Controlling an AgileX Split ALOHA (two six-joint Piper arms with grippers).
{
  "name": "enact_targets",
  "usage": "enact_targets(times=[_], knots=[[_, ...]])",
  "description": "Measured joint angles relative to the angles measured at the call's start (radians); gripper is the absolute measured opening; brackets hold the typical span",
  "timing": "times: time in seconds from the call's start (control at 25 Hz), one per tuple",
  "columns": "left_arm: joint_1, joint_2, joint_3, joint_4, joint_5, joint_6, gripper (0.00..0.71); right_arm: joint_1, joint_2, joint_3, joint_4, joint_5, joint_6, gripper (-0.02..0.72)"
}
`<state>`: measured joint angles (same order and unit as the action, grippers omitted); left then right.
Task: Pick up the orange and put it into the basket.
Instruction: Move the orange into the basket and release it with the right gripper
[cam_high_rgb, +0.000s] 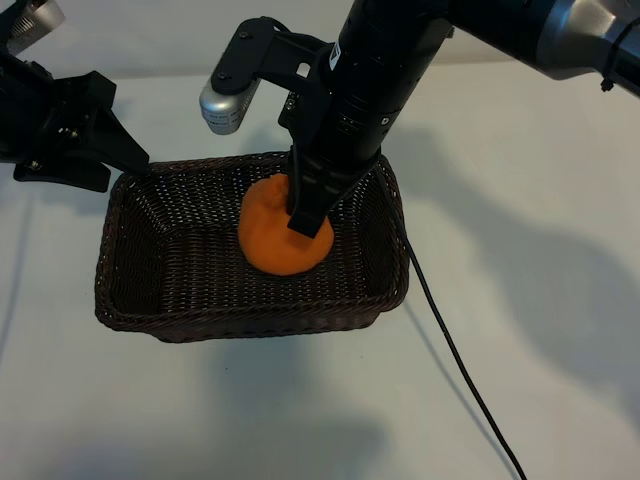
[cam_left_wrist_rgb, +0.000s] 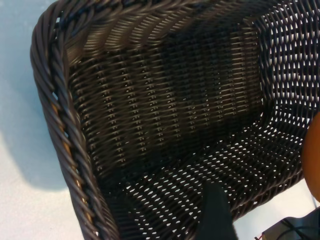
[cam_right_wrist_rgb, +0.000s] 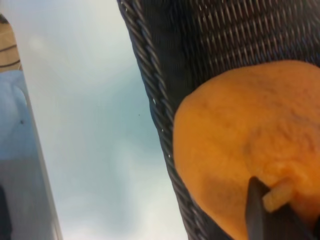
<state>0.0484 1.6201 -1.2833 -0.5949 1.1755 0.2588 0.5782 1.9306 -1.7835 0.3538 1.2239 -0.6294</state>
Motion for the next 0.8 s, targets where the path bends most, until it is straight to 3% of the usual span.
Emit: enact_targets(times=[0.8], knots=[[0.000, 0.000, 0.000, 0.000, 0.000, 0.001, 0.525, 0.000, 0.127, 0.000, -0.009, -0.079, -0.045, 0.045]])
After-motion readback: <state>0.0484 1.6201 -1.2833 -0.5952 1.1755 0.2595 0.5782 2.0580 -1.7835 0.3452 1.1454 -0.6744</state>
